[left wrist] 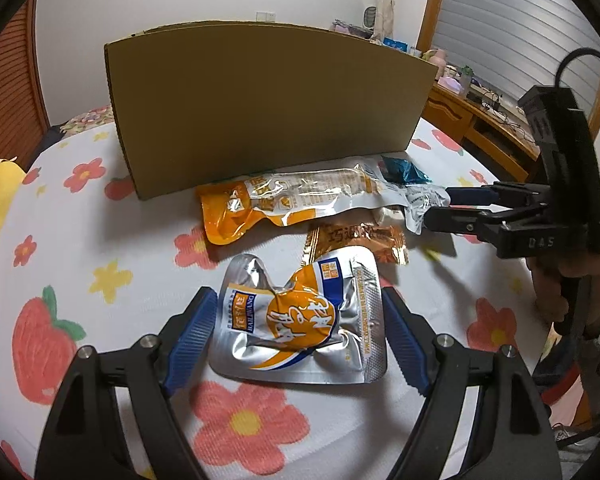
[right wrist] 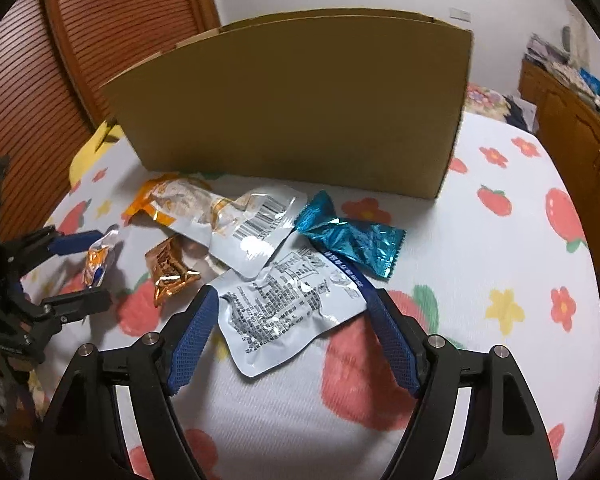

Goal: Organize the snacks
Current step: 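Grasp the silver-orange pouch with the left gripper while the right gripper grasps a white pouch, then lift both pouches and carry them over the cardboard box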

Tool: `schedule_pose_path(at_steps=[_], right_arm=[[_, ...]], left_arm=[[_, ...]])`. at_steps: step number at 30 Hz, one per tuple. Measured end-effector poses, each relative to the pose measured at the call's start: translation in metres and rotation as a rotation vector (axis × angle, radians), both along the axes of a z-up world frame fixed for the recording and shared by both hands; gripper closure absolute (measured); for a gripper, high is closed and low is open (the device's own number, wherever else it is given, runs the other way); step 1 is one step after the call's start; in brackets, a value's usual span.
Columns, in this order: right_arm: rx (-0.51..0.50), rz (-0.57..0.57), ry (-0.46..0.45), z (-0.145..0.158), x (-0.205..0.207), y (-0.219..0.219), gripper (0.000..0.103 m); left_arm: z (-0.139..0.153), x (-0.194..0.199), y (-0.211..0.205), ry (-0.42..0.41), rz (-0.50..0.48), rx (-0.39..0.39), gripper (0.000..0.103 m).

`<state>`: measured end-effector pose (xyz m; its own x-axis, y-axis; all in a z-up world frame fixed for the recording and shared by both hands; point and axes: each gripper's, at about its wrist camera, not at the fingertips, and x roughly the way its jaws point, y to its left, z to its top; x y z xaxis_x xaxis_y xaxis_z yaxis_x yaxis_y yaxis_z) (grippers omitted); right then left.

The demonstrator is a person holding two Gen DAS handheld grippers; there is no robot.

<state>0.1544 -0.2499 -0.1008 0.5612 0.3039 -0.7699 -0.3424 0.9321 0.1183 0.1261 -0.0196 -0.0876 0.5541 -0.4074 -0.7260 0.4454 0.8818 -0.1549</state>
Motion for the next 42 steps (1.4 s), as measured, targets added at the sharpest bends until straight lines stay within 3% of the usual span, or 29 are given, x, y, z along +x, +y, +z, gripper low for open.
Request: schedule_pose_path(at_steps=[10, 13, 14, 15, 23, 24, 31, 32, 42], right_arm=[[0.039, -0.058, 0.016, -0.002, 0.007, -0.005, 0.022], [0.06, -0.049, 0.007, -0.002, 0.006, -0.005, 0.037], [0.065, -0.041, 0.01, -0.002, 0.006, -0.005, 0.049], [0.052, -0.039, 0.005, -0.003, 0.005, -0.003, 0.054], [0.063, -0.023, -0.006, 0.0, -0.005, -0.005, 0.061], [0.063, -0.018, -0.011, 0.001, -0.007, -0.005, 0.068], [0.061, 0.002, -0.048, 0.008, -0.025, -0.004, 0.079], [0.072, 0.005, -0.057, 0.01, -0.028, -0.005, 0.092], [0.091, -0.004, -0.087, 0.014, -0.041, -0.011, 0.092]], left_arm=[[0.001, 0.001, 0.001, 0.002, -0.005, -0.001, 0.022], [0.001, 0.001, 0.001, 0.006, -0.005, -0.002, 0.022], [0.001, 0.001, 0.001, 0.007, -0.005, -0.002, 0.022], [0.001, 0.001, 0.001, 0.006, -0.004, -0.002, 0.022], [0.001, 0.002, 0.002, 0.009, -0.001, -0.01, 0.022], [0.001, 0.002, 0.002, 0.007, 0.0, -0.009, 0.022], [0.001, 0.001, 0.001, -0.001, 0.005, -0.011, 0.022], [0.001, 0.001, 0.001, -0.001, 0.005, -0.013, 0.022], [0.002, -0.001, 0.002, -0.02, 0.005, -0.017, 0.022]])
